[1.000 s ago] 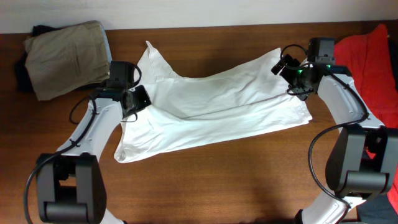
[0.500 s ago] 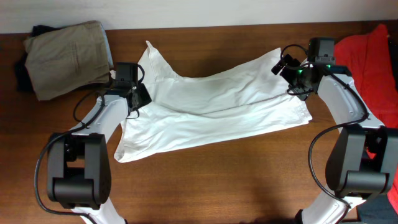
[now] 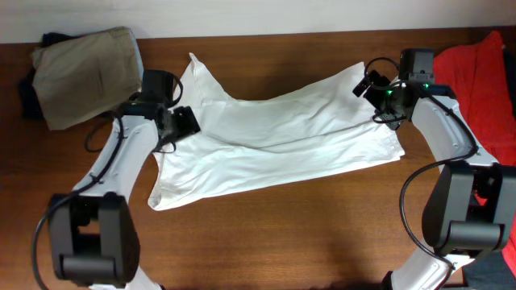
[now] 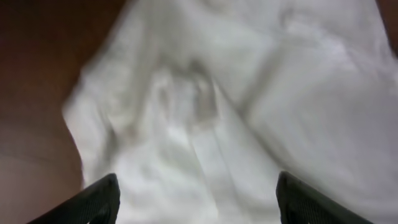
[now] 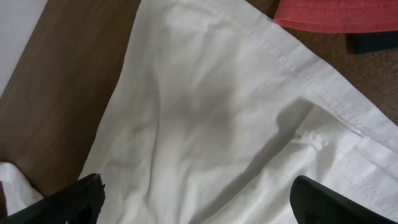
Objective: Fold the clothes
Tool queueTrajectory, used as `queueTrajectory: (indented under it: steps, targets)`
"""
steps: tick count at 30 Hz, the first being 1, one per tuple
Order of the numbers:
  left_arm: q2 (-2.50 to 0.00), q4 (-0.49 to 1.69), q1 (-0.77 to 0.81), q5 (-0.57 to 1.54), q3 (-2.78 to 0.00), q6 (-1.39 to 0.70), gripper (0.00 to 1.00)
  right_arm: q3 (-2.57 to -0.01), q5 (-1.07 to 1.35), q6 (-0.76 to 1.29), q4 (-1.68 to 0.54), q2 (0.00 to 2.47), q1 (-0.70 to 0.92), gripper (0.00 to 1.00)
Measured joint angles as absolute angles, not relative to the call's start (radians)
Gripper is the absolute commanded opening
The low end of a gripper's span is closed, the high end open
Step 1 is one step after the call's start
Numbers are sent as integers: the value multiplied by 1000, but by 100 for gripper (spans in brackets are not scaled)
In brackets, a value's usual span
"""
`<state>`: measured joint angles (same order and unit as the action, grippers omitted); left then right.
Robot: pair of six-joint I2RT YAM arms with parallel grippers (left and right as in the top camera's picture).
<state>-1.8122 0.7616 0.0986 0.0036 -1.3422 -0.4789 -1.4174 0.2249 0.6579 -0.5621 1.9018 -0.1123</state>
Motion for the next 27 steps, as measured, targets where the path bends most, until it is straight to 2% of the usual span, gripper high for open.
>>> queueTrajectory:
  steps: [6, 17, 27]
  targets:
    - [-1818, 836, 169, 137, -1291, -503, 82, -1417, 225, 658, -561, 1902, -112, 99]
    - [-1885, 695, 203, 206, -1253, -596, 81, -1417, 220, 659, -561, 1902, -96, 99]
    - [-1895, 669, 203, 207, -1253, -611, 73, -1417, 202, 658, -560, 1902, -96, 99]
